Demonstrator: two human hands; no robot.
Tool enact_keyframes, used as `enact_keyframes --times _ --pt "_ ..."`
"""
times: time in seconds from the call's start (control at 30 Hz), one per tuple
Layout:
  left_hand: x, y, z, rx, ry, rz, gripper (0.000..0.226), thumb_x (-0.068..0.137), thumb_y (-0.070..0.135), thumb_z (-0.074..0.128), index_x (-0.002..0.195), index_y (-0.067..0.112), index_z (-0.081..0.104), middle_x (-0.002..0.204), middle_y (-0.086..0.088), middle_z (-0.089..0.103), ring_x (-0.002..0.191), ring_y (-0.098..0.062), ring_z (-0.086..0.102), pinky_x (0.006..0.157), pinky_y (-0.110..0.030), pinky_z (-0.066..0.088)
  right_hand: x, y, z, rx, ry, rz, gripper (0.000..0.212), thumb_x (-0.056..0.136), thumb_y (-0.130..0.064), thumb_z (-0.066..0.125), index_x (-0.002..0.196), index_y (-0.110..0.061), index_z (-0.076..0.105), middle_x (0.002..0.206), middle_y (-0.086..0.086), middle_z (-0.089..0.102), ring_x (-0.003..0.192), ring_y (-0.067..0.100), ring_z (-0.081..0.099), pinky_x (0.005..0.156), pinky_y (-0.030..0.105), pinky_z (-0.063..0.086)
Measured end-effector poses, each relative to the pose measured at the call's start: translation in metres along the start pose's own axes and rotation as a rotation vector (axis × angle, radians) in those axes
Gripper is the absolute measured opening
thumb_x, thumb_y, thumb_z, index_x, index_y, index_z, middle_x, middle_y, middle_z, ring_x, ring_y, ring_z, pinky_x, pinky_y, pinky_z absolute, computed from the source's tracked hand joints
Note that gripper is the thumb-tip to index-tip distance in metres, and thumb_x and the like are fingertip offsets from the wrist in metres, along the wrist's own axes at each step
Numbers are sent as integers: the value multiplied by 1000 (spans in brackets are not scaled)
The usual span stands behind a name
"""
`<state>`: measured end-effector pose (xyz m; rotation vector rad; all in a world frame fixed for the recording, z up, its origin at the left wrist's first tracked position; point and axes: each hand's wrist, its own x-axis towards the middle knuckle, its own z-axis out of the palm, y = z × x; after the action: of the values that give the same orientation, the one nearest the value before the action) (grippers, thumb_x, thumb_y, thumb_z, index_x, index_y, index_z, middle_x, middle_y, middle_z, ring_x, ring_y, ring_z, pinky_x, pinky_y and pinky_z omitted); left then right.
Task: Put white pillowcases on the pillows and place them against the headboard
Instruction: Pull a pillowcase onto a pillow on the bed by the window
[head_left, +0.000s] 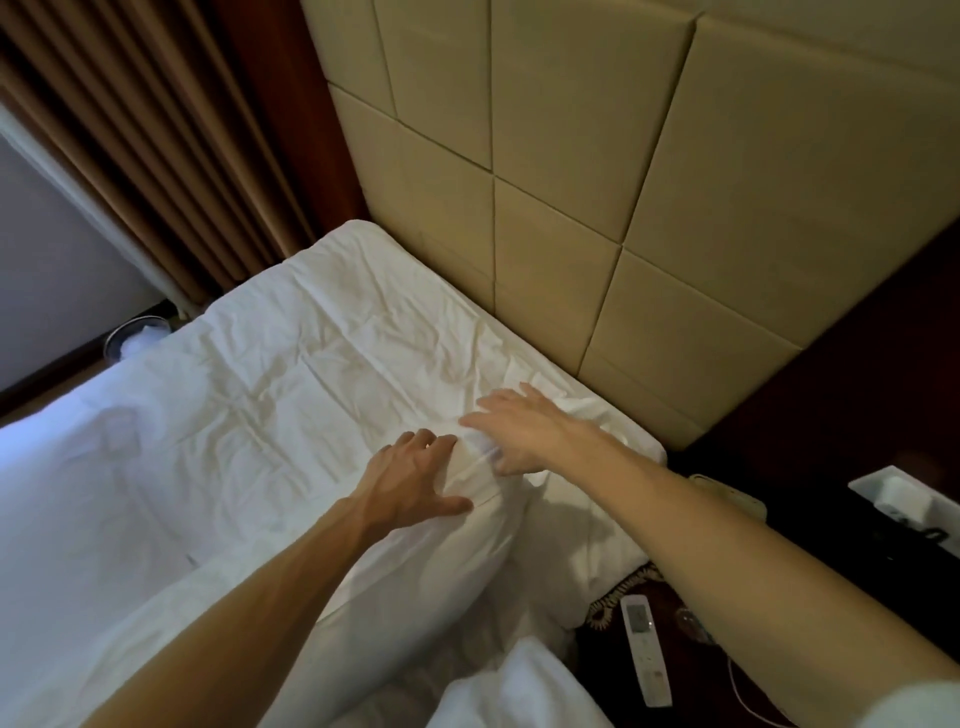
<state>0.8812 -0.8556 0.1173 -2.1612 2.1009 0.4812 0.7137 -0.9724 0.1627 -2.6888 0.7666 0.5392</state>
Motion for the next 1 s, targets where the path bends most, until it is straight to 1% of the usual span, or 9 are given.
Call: enact_keyframes --times 0.07,0.13,0.23,0.33,0.47,0.57,0.67,0.77,1.0 --pt "-12 -13 3 -14 -15 -40 88 74 84 50 144 33 37 134 3 55 112 -19 53 86 -32 48 13 -23 0 -11 3 -78 25 87 -27 53 112 -26 55 110 2 61 104 27 59 83 41 44" --pt "-30 -32 4 -29 -52 -87 85 76 84 48 143 33 40 137 3 54 115 -19 54 90 -33 48 21 -36 6 -82 5 -94 15 87 -22 52 100 -23 59 99 1 63 93 25 61 72 36 41" --pt "-67 -64 8 -67 -112 -164 88 75 86 43 144 31 41 139 4 53 119 -19 53 96 -34 46 27 -42 10 -203 -6 -70 27 89 -17 54 115 -23 60 113 4 63 103 27 61 78 37 41" --pt "-109 -93 16 -102 -118 -252 93 73 88 39 146 31 40 141 5 52 121 -18 53 99 -35 44 33 -56 11 -273 -36 -92 39 89 -20 58 127 -18 50 119 9 58 106 30 57 84 40 41" --pt "-167 -126 29 -77 -93 -311 81 80 81 45 145 33 43 142 7 54 123 -17 54 101 -35 43 50 -93 22 -246 -48 -277 55 85 -34 68 133 -23 41 120 9 52 106 31 53 79 41 38" --pt "-214 -149 37 -78 -44 -326 65 84 69 54 140 36 49 139 8 57 122 -17 56 99 -35 45 63 -134 32 -302 -102 -348 65 84 -34 68 140 -24 36 129 10 48 115 33 49 89 44 41" --pt "-257 -170 49 -62 43 -341 50 85 53 66 131 36 59 131 6 62 115 -19 61 94 -36 48 69 -167 44 -441 -103 -315 54 92 -21 55 143 -21 36 138 12 47 122 34 49 97 46 40" --pt "-290 -185 64 20 114 -374 52 77 47 76 124 30 63 124 2 66 108 -23 65 88 -41 52 69 -178 48 -497 -82 -260 44 100 -19 42 143 -20 39 140 11 48 123 33 49 98 45 39" --pt "-317 -202 85 63 202 -426 32 72 36 76 95 20 61 104 0 69 95 -25 66 84 -40 48 55 -197 60 -486 -5 -71 38 94 -11 47 131 -11 45 131 12 52 117 29 52 94 41 41"
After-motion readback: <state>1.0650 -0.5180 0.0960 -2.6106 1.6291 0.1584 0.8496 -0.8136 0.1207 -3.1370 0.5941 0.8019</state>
